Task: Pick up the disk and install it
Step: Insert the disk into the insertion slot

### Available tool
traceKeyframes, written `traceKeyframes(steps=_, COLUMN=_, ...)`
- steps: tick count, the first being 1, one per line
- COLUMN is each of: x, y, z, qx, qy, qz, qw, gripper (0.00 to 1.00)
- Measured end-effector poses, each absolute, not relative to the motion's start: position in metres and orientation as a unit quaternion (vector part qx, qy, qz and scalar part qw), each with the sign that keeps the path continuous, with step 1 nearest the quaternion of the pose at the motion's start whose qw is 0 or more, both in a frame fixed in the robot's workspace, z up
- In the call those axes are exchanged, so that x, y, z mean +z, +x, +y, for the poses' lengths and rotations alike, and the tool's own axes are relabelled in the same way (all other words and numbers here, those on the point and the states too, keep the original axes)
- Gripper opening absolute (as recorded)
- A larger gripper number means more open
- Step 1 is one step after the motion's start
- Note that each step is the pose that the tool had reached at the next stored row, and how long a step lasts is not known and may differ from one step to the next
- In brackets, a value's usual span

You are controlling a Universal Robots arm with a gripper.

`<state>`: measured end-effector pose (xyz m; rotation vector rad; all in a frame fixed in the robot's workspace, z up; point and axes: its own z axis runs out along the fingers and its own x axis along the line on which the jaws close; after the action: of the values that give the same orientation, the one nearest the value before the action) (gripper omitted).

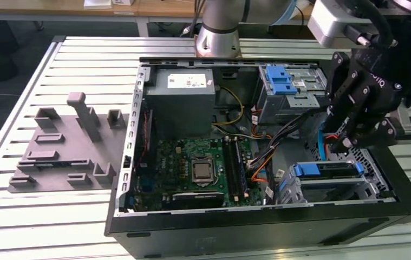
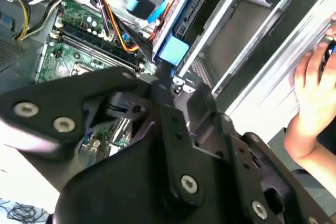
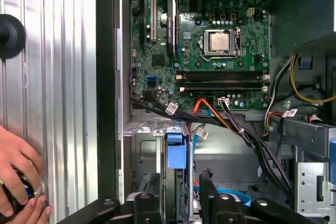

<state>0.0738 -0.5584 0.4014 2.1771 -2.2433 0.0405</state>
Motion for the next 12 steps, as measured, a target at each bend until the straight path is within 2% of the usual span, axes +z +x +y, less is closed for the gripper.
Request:
traceKeyframes(steps=1, x=0.4006, y=0.0738, z=-0.5584, qx=0.013, qy=0.696, qz=-0.718, qw=0.008, gripper=0.42)
traceKeyframes(steps=4, x=0.4005, y=0.0738, z=-0.5584, qx=0.013, qy=0.696, qz=-0.718, qw=0.008, gripper=0.24)
traceKeyframes(steps=5, x=0.4004, y=0.0738, z=-0.5584, qx=0.013, qy=0.696, qz=-0.718, qw=0.008, gripper=0.24)
traceKeyframes(steps=7, x=0.4004, y=0.0738, z=-0.5584, qx=0.013, qy=0.696, qz=-0.718, qw=0.008, gripper=0.12)
traceKeyframes(steps=12, x=0.4003, y=0.0738, z=-0.5584, qx=0.013, qy=0.696, qz=-0.718, qw=0.008, gripper=0.11)
